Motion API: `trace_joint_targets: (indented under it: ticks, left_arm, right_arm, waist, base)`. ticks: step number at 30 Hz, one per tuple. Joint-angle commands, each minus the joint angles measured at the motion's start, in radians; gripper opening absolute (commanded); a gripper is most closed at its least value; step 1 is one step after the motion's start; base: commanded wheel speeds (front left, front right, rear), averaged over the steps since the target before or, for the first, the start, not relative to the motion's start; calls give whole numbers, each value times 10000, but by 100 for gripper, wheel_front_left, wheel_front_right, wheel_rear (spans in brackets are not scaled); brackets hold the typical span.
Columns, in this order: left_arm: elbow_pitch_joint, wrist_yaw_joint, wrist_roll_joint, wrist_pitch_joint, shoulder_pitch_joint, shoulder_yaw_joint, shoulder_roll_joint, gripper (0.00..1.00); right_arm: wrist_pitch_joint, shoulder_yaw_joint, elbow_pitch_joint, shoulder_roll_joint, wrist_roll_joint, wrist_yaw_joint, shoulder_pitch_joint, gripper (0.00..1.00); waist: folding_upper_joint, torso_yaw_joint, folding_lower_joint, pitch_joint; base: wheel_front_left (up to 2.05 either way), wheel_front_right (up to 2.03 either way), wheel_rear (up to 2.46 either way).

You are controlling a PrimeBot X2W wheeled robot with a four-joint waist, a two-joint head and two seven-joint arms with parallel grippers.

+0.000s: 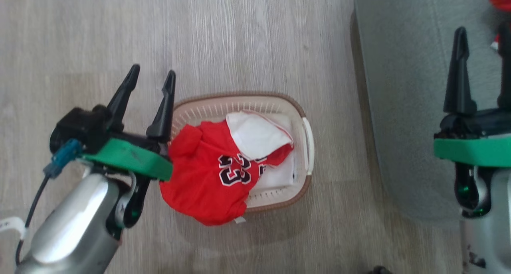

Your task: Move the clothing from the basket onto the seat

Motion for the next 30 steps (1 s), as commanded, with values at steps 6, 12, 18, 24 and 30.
trace_joint_targets:
  ticks: [6,12,18,24,30]
  left_arm:
    - [60,-285,223,9,-1024,198,86,100]
    - [482,-605,364,117,-1782,-37,-86,100]
    - [935,-855,428,222,-2377,-253,-314,100]
    - [1690,-1223,444,457,-2884,-551,-481,100]
    - [3303,-1866,334,1082,-3364,-1134,-859,100]
  right_arm:
    - [-101,178,-581,26,-207,-4,-539,100]
    - [-130,203,-746,39,-327,-4,-1054,100]
    - [-146,247,-929,60,-449,-4,-1562,100]
    - [-162,289,-1054,72,-506,-4,-2005,100]
    - [-178,353,-1103,49,-491,-4,-2434,100]
  waist:
    - [0,-40,-2,1086]
    - [0,-41,-2,1979]
    - [0,-65,-2,2643]
    - [0,-115,-2,3264]
    - [0,-327,-2,3792]
  base:
    - [0,0,0]
    - [0,0,0]
    - [0,0,0]
    - [0,0,0]
    - [0,0,0]
